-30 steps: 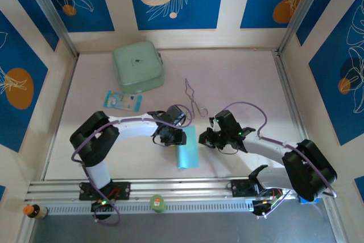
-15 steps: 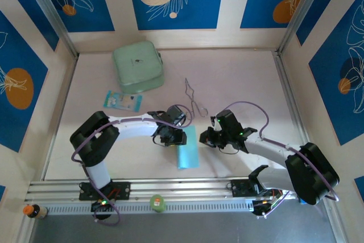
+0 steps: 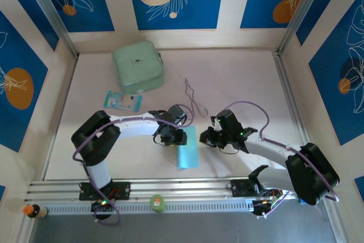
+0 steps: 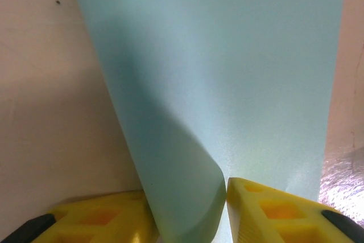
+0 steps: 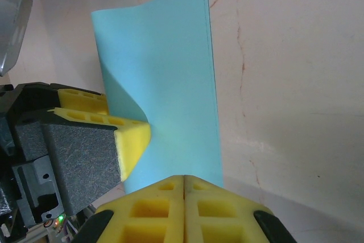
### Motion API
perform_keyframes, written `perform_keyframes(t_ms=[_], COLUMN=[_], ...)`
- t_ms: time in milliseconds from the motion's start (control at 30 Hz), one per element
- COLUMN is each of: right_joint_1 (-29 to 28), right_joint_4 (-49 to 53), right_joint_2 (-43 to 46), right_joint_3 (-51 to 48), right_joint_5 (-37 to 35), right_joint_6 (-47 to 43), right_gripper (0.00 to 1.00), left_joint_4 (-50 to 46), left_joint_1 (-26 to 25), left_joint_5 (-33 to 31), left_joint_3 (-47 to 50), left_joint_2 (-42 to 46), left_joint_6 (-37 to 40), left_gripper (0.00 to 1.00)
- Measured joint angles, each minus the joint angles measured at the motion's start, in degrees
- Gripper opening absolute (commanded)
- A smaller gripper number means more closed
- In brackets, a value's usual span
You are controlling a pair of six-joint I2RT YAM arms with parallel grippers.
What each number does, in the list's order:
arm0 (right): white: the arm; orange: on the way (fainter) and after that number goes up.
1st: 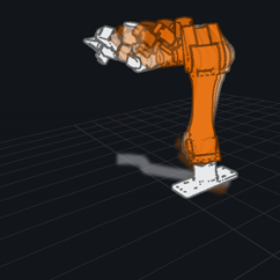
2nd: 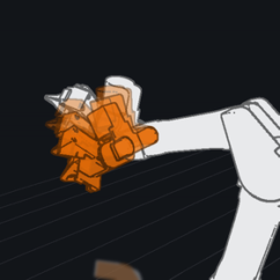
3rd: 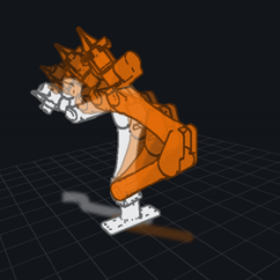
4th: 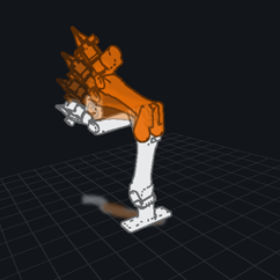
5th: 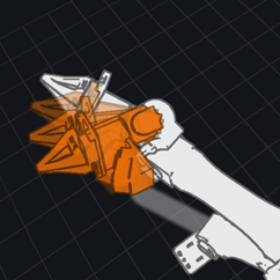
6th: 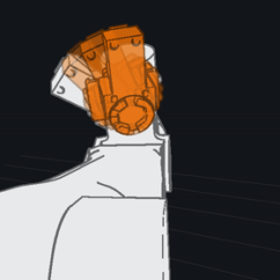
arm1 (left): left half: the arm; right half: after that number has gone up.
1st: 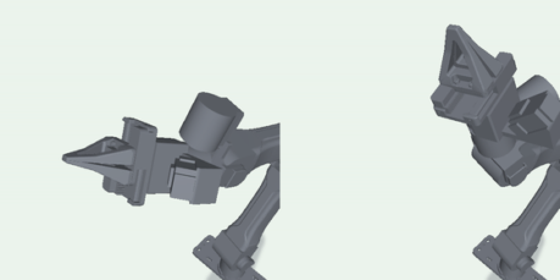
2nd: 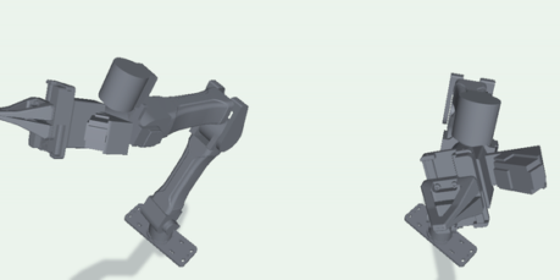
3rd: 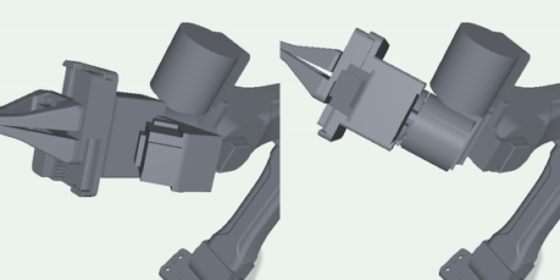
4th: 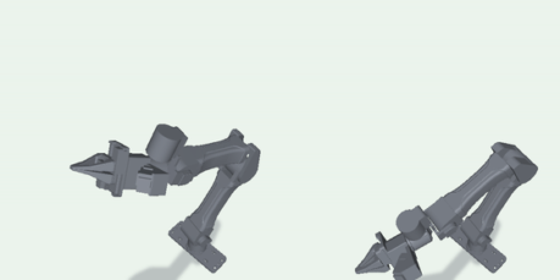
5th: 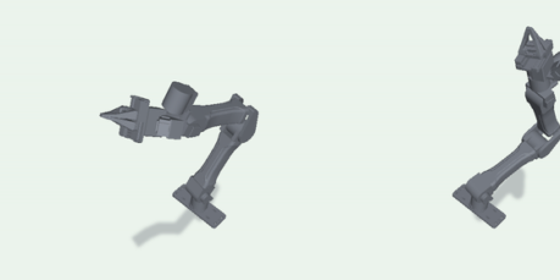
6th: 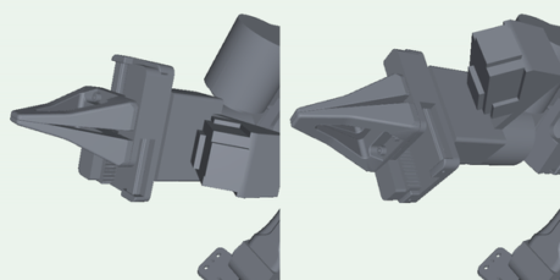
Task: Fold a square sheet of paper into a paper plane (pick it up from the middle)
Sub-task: Hold the square sheet of paper at the bottom-center of the table.
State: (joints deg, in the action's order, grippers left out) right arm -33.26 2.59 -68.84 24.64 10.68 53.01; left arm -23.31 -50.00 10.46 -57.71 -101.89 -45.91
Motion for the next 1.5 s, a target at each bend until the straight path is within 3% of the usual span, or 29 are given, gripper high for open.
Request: perform_keyframes(t_ms=[867, 1500], right_joint_1=[-1.4, -6.8], right_joint_4=[-3.1, -6.2], right_joint_2=[-5.8, -15.5], right_joint_3=[0.1, 5.0], right_joint_5=[2.1, 1.2], right_joint_6=[0.0, -0.3], right_gripper=[0.05, 0.0], left_joint_4=[-0.1, -0.1], left_joint_1=[0.0, 0.0], left_joint_5=[0.0, 0.0], left_joint_3=[-0.1, -0.1], left_joint_2=[-0.2, -0.2], left_joint_6=[-0.1, -0.1], left_gripper=[0.41, 0.41])
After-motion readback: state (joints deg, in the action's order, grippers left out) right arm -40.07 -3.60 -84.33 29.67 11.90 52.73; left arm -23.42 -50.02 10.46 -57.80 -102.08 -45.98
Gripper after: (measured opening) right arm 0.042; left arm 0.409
